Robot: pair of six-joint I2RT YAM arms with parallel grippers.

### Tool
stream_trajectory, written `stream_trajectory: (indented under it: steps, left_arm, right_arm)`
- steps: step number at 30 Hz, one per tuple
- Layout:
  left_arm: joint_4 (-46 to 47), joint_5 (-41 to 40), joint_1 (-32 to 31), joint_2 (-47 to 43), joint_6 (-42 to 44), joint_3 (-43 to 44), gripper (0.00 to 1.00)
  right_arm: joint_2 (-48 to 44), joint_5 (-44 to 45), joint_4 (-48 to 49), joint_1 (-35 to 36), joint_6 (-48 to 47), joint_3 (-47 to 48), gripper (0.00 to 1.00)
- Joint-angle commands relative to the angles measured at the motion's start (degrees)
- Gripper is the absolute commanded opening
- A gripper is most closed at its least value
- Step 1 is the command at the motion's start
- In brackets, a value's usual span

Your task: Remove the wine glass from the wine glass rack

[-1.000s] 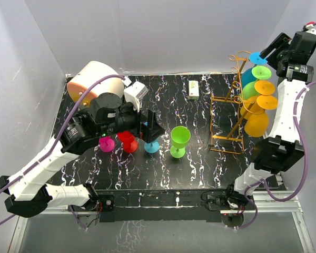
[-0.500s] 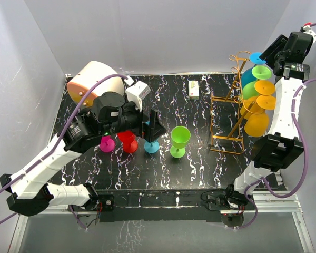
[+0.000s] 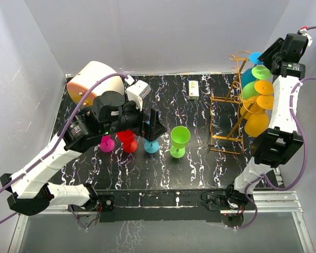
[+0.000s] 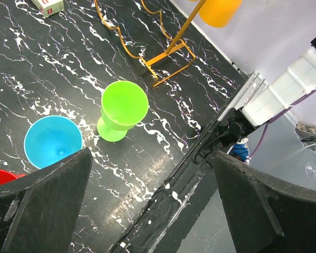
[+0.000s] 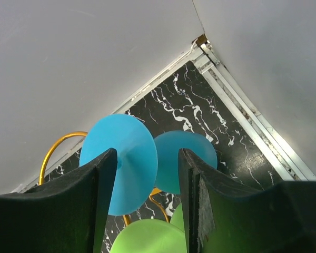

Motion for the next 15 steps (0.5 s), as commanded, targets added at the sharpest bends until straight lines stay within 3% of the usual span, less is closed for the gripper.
stream_trajectory:
  steps: [1,15]
  left_arm:
    - [-0.64,-0.17,0.16,-0.39,0.72,2.16,0.99]
    - [-0.79,-0.31,0.17,-0.08,0.72,2.47,0.99]
  right_arm:
    - [-1.13,0.36,5.78,-0.11,2.20,-0.53,0.47]
    - [-2.06,0.76,8.20,-0.16,3.47,-1.42,0.28]
